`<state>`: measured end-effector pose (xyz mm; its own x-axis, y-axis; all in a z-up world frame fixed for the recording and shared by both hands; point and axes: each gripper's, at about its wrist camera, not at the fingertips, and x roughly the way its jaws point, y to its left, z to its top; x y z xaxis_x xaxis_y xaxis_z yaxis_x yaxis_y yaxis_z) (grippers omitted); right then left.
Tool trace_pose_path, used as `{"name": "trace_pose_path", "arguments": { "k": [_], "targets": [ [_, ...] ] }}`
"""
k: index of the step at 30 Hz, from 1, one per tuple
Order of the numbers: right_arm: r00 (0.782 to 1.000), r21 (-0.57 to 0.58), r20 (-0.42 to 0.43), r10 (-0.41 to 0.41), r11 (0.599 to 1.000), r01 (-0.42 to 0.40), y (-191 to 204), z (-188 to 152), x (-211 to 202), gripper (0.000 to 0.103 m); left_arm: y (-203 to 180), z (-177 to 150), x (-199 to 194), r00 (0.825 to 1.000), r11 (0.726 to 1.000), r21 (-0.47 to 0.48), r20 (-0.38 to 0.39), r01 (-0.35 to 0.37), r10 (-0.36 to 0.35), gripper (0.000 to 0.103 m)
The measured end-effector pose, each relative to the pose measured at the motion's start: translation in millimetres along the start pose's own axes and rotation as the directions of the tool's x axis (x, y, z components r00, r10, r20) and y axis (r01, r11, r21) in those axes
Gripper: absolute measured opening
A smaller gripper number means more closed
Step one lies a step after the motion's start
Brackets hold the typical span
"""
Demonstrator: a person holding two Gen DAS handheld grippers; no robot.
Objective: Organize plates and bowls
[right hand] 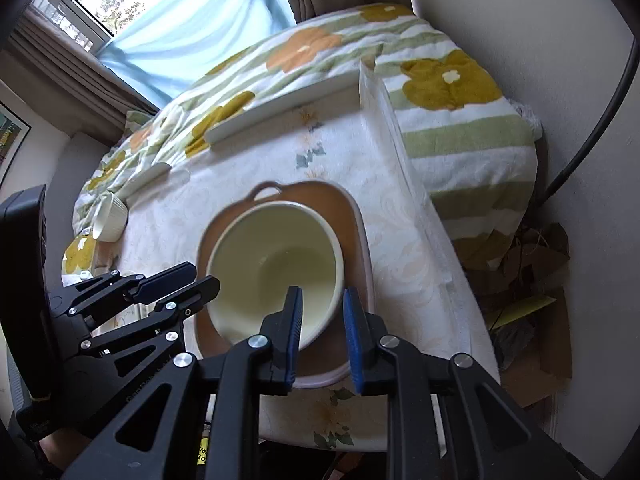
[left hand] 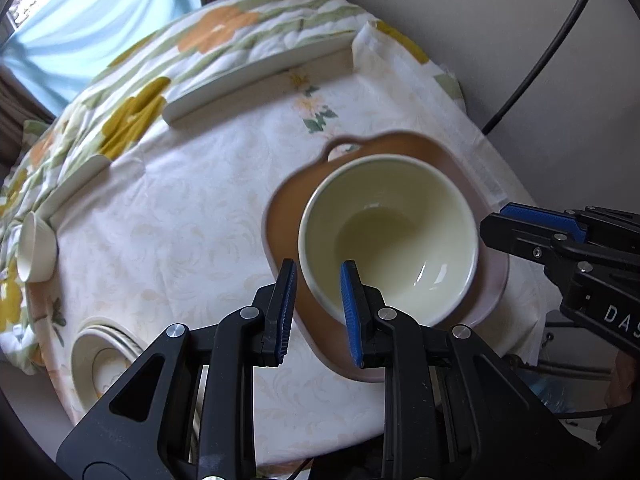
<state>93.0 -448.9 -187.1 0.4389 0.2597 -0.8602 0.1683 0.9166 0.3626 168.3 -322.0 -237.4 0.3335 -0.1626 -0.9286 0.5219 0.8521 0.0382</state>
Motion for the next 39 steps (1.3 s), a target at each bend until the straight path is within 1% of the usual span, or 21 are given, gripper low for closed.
{"name": "trace_pose_path", "arguments": {
  "k": [2, 5, 8, 10, 13, 14, 15, 16, 17, 18, 19, 21, 23, 24, 25, 30, 33, 35, 36, 37, 39],
  "targets": [
    [1.000, -0.009, 0.022, 0.014, 1.000, -0.014, 1, 1, -9, 0.019, 2, -1, -11, 1.000, 1.000, -0.018, 0.025, -0.001, 0.001, 0.019],
    [0.998, -0.037, 0.050, 0.036, 0.999, -0.034, 4, 2, -22, 0.019, 12, -5, -32, 0.997, 0.997, -0.077, 0.079, 0.014, -0.008, 0.019],
    [0.996, -0.081, 0.067, 0.067, 0.995, -0.062, 13, 4, -33, 0.019, 31, -12, -58, 0.988, 0.988, -0.151, 0.157, 0.036, -0.012, 0.019],
    [0.992, -0.113, 0.084, 0.096, 0.990, -0.086, 22, 7, -39, 0.019, 47, -17, -77, 0.978, 0.976, -0.210, 0.208, 0.063, -0.018, 0.020],
    [0.983, -0.169, 0.107, 0.146, 0.977, -0.127, 38, 12, -46, 0.020, 72, -31, -102, 0.965, 0.950, -0.299, 0.262, 0.092, -0.011, 0.024],
    [0.979, -0.186, 0.112, 0.168, 0.972, -0.145, 44, 15, -47, 0.030, 81, -36, -109, 0.962, 0.940, -0.328, 0.272, 0.093, -0.001, 0.037],
    [0.974, -0.206, 0.113, 0.194, 0.964, -0.168, 52, 17, -49, 0.038, 89, -42, -115, 0.960, 0.930, -0.356, 0.279, 0.094, 0.010, 0.065],
    [0.970, -0.223, 0.112, 0.217, 0.956, -0.188, 59, 19, -49, 0.059, 97, -48, -120, 0.957, 0.917, -0.386, 0.288, 0.096, 0.021, 0.082],
    [0.963, -0.240, 0.111, 0.244, 0.947, -0.212, 67, 21, -49, 0.072, 104, -56, -127, 0.953, 0.903, -0.418, 0.302, 0.098, 0.037, 0.102],
    [0.958, -0.253, 0.107, 0.265, 0.939, -0.231, 73, 22, -49, 0.074, 113, -65, -134, 0.946, 0.886, -0.454, 0.320, 0.096, 0.061, 0.102],
    [0.954, -0.270, 0.094, 0.284, 0.930, -0.250, 82, 24, -47, 0.074, 120, -72, -139, 0.943, 0.873, -0.479, 0.323, 0.093, 0.077, 0.102],
    [0.949, -0.305, 0.066, 0.309, 0.912, -0.275, 99, 26, -40, 0.075, 137, -86, -145, 0.944, 0.846, -0.530, 0.307, 0.064, 0.121, 0.102],
    [0.943, -0.342, 0.044, 0.329, 0.892, -0.295, 118, 27, -33, 0.086, 154, -99, -151, 0.942, 0.821, -0.570, 0.297, 0.043, 0.157, 0.102],
    [0.940, -0.359, 0.035, 0.339, 0.882, -0.305, 127, 29, -30, 0.094, 164, -105, -154, 0.940, 0.805, -0.592, 0.294, 0.037, 0.173, 0.102],
    [0.937, -0.374, 0.027, 0.349, 0.872, -0.314, 136, 31, -27, 0.098, 173, -110, -156, 0.938, 0.790, -0.612, 0.291, 0.031, 0.188, 0.102],
    [0.917, -0.454, -0.020, 0.397, 0.814, -0.363, 194, 51, -7, 0.099, 234, -135, -170, 0.925, 0.698, -0.716, 0.267, 0.002, 0.271, 0.102],
    [0.918, -0.493, -0.070, 0.389, 0.787, -0.371, 230, 67, 11, 0.099, 277, -145, -169, 0.919, 0.640, -0.768, 0.263, 0.015, 0.294, 0.102],
    [0.920, -0.495, -0.107, 0.377, 0.782, -0.378, 254, 79, 29, 0.099, 308, -150, -165, 0.918, 0.602, -0.798, 0.260, 0.029, 0.300, 0.102],
    [0.916, -0.487, -0.118, 0.383, 0.782, -0.390, 264, 84, 37, 0.099, 321, -152, -162, 0.919, 0.586, -0.810, 0.255, 0.033, 0.301, 0.102],
    [0.912, -0.475, -0.122, 0.390, 0.784, -0.399, 276, 90, 46, 0.099, 335, -153, -158, 0.920, 0.570, -0.821, 0.251, 0.038, 0.300, 0.102],
    [0.915, -0.466, -0.127, 0.382, 0.792, -0.395, 301, 102, 66, 0.099, 365, -157, -145, 0.926, 0.533, -0.844, 0.246, 0.059, 0.287, 0.102]
  ]
}}
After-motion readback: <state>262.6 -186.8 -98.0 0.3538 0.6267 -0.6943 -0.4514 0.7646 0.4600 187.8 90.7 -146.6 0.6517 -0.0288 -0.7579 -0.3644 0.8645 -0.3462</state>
